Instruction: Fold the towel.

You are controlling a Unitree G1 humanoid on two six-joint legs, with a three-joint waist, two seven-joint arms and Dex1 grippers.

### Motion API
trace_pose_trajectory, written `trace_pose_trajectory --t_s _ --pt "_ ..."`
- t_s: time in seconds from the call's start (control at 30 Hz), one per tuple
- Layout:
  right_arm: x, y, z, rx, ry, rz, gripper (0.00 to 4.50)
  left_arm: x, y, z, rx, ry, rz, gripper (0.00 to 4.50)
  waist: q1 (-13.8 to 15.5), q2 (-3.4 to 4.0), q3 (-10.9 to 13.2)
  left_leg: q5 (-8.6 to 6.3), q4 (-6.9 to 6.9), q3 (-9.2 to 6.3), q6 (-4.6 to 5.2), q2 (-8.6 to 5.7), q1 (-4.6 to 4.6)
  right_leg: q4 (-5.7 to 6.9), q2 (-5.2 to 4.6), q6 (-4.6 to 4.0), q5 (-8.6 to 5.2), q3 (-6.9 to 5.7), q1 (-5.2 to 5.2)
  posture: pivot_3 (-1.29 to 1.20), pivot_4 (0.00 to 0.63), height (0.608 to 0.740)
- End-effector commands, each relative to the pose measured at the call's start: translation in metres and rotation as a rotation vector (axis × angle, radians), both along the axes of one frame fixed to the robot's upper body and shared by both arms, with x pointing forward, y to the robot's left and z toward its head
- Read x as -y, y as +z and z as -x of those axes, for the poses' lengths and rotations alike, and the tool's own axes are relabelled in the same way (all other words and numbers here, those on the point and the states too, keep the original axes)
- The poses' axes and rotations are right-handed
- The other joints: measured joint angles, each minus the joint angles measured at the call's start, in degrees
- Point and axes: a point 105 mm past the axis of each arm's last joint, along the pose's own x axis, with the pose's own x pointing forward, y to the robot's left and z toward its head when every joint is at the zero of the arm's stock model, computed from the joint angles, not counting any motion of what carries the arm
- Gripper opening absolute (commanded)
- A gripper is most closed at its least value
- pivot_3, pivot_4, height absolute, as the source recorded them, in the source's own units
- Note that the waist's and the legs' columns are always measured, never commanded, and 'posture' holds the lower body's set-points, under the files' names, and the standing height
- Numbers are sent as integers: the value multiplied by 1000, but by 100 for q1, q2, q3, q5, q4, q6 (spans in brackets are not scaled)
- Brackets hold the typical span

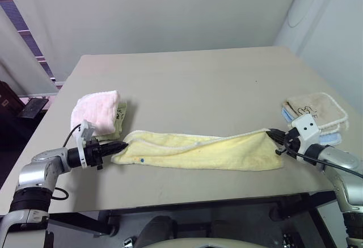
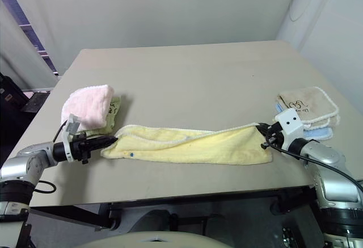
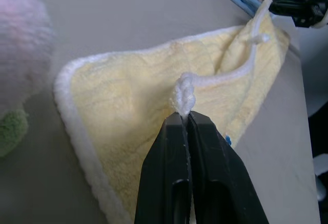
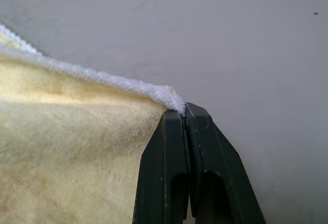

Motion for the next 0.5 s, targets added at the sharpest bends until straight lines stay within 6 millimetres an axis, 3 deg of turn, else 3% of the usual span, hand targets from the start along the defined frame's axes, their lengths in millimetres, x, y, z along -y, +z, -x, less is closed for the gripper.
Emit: trace_pose_trajectory --t_s 0.03,0.23,0.5 --pt "-5 13 0 55 21 -5 0 -10 34 -11 89 28 8 35 -5 -1 -1 1 0 0 -1 0 -1 0 2 1 0 0 -3 0 0 740" --pt "-12 16 -4 70 29 -34 0 -2 51 -13 123 11 -10 35 -15 -1 -1 1 0 0 -1 0 -1 -1 9 2 1 12 -6 0 0 740" --pt "-17 17 -11 80 21 -35 0 9 36 -27 151 80 -102 35 -6 -6 -4 1 0 0 -2 0 4 1 9 2 3 12 -2 0 0 740"
